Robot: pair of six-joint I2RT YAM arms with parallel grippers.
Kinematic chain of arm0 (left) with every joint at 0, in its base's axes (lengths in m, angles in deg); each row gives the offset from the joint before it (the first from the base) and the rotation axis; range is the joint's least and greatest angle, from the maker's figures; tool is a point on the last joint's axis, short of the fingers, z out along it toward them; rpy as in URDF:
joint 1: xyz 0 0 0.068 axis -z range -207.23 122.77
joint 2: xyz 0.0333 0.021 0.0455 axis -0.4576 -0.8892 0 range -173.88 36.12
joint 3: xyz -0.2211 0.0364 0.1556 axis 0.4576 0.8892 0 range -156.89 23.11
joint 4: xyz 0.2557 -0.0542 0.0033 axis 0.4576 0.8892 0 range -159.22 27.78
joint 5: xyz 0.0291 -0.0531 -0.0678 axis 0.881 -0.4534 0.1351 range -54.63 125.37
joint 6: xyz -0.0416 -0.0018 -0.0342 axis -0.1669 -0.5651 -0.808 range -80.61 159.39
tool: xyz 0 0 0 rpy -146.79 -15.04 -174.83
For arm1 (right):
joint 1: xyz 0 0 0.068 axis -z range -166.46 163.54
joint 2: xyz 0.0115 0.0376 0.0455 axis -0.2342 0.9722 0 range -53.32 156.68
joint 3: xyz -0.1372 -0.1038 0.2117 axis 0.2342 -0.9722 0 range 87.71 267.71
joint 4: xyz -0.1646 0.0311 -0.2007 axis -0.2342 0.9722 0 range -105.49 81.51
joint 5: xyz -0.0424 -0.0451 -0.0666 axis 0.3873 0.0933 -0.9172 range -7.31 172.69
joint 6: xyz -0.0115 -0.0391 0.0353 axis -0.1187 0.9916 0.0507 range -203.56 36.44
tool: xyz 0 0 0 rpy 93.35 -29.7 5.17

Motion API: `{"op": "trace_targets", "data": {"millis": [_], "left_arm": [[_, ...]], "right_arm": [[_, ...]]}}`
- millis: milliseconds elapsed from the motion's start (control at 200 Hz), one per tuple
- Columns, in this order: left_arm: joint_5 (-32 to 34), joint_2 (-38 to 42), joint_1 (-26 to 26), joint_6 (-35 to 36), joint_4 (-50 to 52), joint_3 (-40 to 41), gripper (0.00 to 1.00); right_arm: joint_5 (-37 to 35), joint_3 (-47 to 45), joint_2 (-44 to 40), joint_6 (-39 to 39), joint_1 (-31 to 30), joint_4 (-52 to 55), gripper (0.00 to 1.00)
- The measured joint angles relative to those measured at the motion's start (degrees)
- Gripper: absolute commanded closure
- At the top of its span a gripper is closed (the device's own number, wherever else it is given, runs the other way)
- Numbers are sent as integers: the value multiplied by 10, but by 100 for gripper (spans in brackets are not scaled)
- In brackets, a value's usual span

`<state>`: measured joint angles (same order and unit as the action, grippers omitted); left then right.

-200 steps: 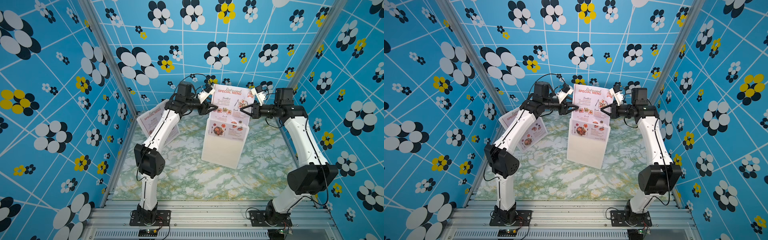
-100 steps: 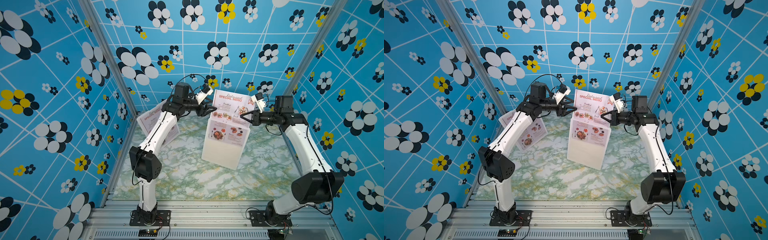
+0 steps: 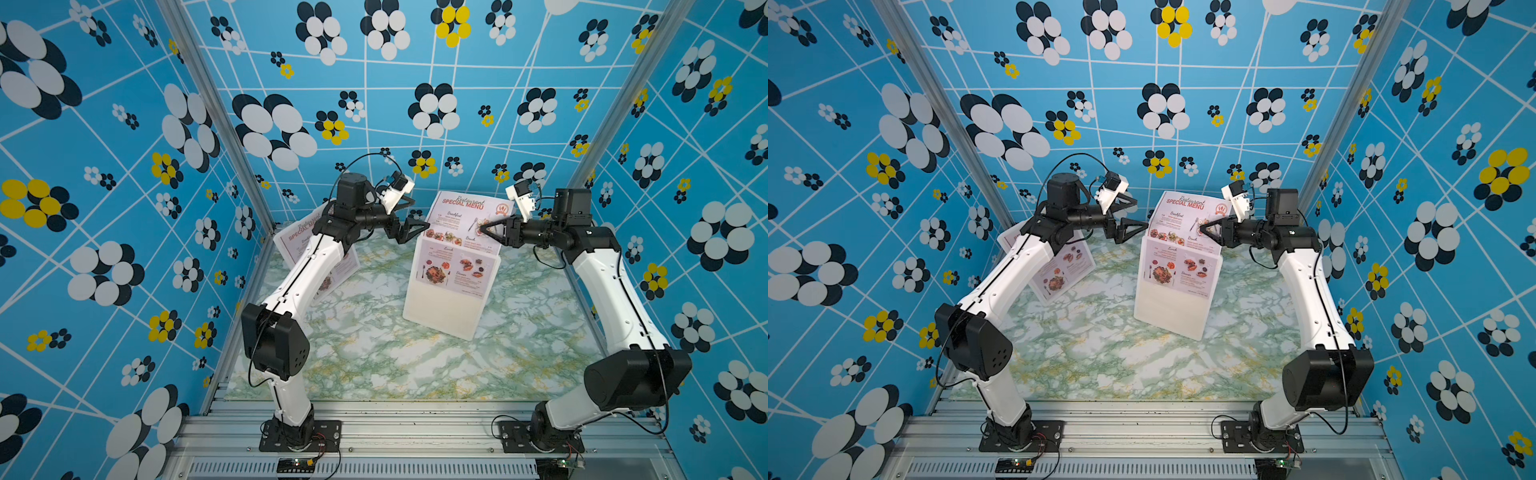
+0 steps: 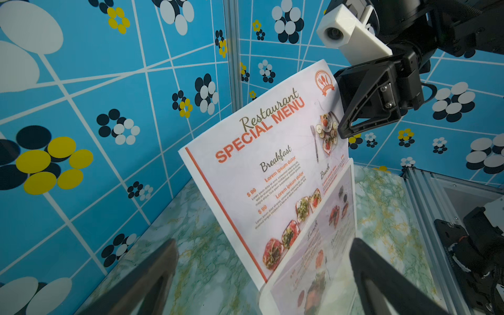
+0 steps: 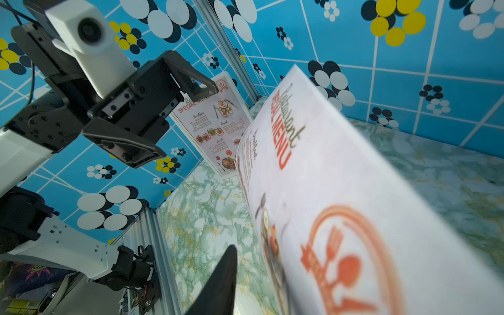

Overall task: Insert the menus into the narrow rack
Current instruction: Insert the menu into the narrow rack.

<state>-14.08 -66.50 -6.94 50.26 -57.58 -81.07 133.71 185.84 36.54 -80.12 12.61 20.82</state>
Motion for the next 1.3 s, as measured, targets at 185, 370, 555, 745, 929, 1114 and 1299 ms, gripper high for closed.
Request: {"op": "trace_targets", "data": {"millis": [185, 370, 555, 745, 929, 1114, 1299], "left_arm": [[0, 32, -12, -17, -37, 47, 0], [0, 33, -19, -29, -57, 58, 1], [0, 34, -19, -37, -70, 70, 1], [-1, 35, -20, -43, -78, 78, 0], [-1, 35, -20, -45, -84, 83, 0], [-4, 40, -20, -50, -92, 92, 1], [-7, 43, -20, -56, -99, 98, 1]], "right_arm": [[0, 35, 8, 9, 0, 9, 87], [-1, 34, 13, 10, 0, 23, 97], [-2, 16, 13, 13, 0, 23, 99], [-2, -10, 12, 13, 0, 22, 99], [-8, -27, 5, 13, 0, 21, 98], [-10, -74, -24, 10, 0, 3, 95], [-14, -115, -41, 2, 0, -9, 93]]}}
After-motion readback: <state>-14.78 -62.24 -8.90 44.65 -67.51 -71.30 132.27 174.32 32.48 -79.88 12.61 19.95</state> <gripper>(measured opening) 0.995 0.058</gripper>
